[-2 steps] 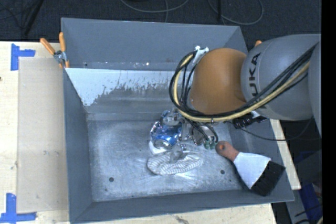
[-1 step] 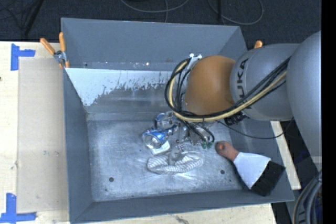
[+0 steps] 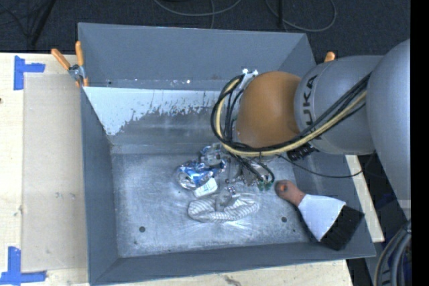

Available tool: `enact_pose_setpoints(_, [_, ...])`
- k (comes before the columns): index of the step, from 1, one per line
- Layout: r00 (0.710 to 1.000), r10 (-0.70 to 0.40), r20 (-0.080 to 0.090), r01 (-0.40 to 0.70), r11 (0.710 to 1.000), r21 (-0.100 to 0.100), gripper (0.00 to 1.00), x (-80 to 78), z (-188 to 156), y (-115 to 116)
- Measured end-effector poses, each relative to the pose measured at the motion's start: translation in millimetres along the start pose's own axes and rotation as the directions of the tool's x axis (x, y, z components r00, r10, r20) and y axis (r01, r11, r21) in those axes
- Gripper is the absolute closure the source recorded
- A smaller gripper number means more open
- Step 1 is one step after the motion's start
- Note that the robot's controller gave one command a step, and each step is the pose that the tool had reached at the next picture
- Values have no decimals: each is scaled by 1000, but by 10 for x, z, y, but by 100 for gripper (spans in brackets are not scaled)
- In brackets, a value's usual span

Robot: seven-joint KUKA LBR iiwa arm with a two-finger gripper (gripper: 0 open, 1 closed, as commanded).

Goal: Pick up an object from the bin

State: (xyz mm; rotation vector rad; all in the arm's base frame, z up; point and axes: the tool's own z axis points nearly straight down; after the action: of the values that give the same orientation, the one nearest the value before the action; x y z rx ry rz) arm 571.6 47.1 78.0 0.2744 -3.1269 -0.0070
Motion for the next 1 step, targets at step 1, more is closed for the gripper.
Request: enact_pose_setpoints(1, [998, 64, 21, -64, 998, -7, 0, 110, -16, -74])
